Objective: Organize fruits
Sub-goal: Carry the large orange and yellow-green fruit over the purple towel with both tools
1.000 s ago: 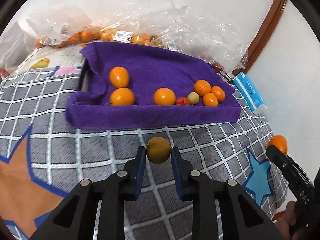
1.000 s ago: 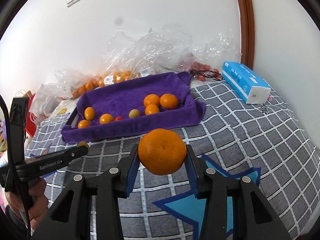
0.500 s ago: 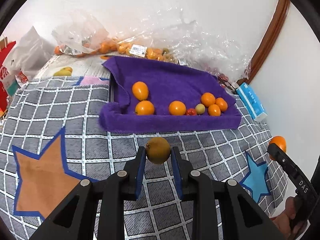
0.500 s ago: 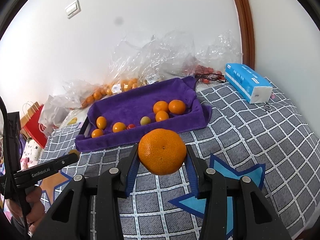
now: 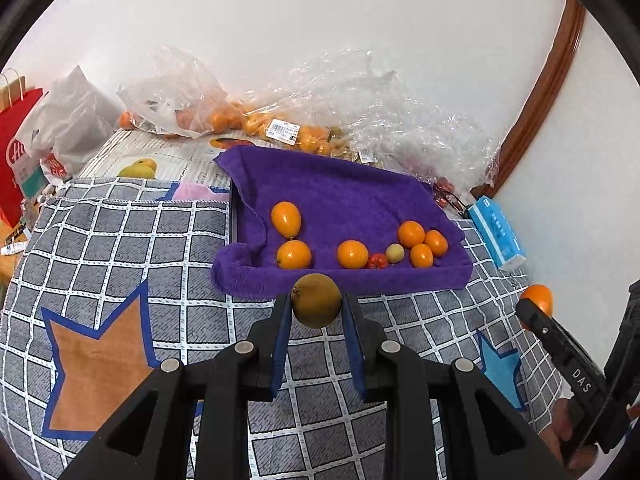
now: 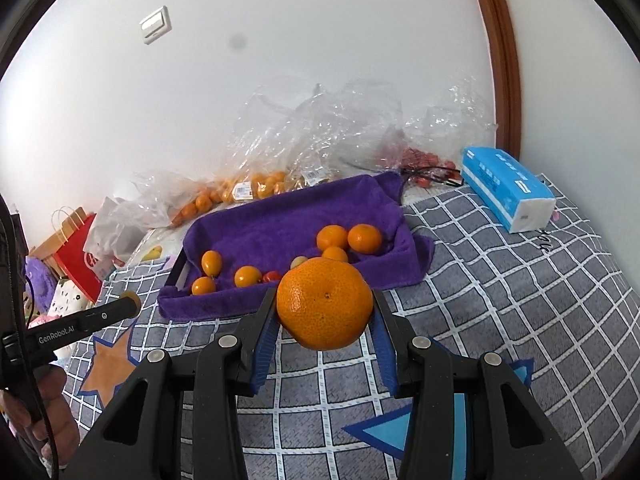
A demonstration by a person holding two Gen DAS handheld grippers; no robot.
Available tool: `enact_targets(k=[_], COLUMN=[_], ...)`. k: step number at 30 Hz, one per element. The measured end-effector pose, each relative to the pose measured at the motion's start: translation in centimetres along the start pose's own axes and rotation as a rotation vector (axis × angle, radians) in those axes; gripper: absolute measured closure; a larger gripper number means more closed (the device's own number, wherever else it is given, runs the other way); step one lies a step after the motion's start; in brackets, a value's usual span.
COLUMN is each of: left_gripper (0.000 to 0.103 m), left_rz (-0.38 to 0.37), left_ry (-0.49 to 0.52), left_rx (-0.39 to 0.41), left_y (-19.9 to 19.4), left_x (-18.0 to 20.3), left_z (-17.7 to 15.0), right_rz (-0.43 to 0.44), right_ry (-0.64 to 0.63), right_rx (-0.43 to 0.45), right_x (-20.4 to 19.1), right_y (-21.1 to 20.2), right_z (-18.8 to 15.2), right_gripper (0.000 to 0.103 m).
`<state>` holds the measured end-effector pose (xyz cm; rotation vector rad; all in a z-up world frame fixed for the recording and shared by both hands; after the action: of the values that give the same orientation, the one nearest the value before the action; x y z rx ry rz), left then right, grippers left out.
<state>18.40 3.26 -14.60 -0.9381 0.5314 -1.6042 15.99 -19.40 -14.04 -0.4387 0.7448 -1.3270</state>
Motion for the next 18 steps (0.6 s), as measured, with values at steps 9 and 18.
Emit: enact_targets(k=[9,18], left_gripper=[0.078,0.078], left_rz=[0.004,0.020], left_ry=[0.014,0.018], left_rx=[0.021,0.072], left_y=[-0.4,-0.8], left_x=[0.1,-0.4], left_z=[0.9,3.4], right_rz=[0.001,0.011], right_ry=[-0.027,-0.057], right_rx=[-0.003,0.009], right_x=[-0.7,-1.8], right_y=[0.5,1.6], right_z=[0.6,2.5], right_gripper=[0.060,0.059])
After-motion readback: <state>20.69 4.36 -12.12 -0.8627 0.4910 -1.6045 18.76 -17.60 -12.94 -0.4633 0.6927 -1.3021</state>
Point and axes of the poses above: each gripper's, at about its wrist camera, not at the fingertips, and y roughly the way its jaws point, x to its right, z to its top, the point moved 8 cm from there along y, roughly the way its jaws point, and after that the axes turned 7 degrees about -x, right-handed, at the moved point
